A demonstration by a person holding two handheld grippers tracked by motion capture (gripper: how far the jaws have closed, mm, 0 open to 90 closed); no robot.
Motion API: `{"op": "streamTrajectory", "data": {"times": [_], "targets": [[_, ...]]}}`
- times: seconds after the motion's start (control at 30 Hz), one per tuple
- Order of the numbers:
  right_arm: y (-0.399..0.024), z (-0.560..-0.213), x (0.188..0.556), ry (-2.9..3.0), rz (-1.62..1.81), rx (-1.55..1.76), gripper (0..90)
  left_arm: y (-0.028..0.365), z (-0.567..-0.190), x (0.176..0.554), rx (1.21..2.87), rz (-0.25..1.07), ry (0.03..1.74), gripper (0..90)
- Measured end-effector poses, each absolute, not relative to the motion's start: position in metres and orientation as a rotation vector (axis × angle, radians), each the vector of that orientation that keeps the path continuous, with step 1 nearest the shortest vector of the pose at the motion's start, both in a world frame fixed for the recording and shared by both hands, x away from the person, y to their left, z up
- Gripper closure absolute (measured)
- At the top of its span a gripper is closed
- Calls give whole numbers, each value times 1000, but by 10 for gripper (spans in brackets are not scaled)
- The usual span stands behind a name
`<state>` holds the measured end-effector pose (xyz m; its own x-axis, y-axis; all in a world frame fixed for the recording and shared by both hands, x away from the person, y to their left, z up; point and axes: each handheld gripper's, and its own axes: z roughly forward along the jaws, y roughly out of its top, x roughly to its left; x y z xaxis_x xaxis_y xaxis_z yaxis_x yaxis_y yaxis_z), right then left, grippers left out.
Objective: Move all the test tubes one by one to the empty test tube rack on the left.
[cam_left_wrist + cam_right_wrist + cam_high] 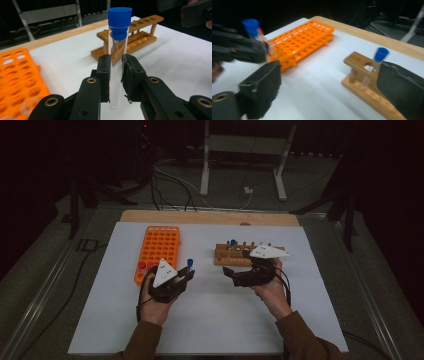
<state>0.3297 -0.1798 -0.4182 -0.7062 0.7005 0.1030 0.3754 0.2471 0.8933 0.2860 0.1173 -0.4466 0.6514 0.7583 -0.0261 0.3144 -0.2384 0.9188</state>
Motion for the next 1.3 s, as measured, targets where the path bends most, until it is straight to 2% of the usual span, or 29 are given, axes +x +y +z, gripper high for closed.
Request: {"op": "streamTrajectory", "data": {"times": [0.17, 0.73, 1.3], "targets": [[-190, -422, 330, 2185, 1437, 1019, 1, 137, -443, 280, 1802, 540, 877, 766], [-203, -426, 328, 2148, 1440, 1050, 1, 189, -440, 266, 1742, 607, 961, 766], [-209, -427, 326, 2127, 1458, 1059, 1, 235, -452, 267, 1670, 736, 1086, 765]]}}
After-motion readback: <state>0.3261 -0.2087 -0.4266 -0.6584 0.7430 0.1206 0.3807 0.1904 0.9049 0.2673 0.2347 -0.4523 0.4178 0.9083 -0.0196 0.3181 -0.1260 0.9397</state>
